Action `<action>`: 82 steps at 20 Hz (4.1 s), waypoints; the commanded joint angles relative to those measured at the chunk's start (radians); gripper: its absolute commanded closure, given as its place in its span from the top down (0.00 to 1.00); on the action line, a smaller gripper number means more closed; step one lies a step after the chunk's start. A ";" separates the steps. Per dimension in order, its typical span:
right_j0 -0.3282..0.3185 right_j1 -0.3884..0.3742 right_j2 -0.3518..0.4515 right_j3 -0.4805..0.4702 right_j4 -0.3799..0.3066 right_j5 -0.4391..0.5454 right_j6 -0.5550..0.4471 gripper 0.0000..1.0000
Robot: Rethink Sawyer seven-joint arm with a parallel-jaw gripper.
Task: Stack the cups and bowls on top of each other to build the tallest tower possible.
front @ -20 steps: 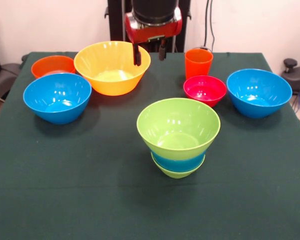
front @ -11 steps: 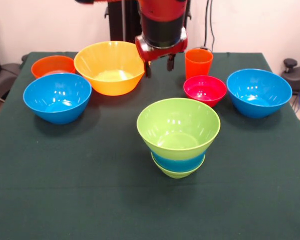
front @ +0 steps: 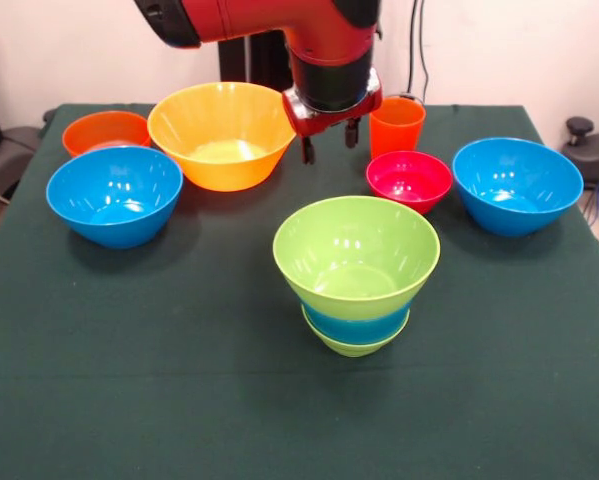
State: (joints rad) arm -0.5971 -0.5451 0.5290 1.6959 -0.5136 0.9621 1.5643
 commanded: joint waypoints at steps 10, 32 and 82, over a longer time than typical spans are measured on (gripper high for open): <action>-0.044 0.010 0.103 0.063 -0.088 -0.224 -0.127 1.00; -0.052 0.070 0.099 0.061 -0.092 -0.269 -0.123 1.00; -0.027 0.274 0.058 0.012 -0.207 -0.409 -0.042 1.00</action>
State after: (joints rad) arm -0.6677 -0.3180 0.6215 1.7624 -0.6329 0.6050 1.5643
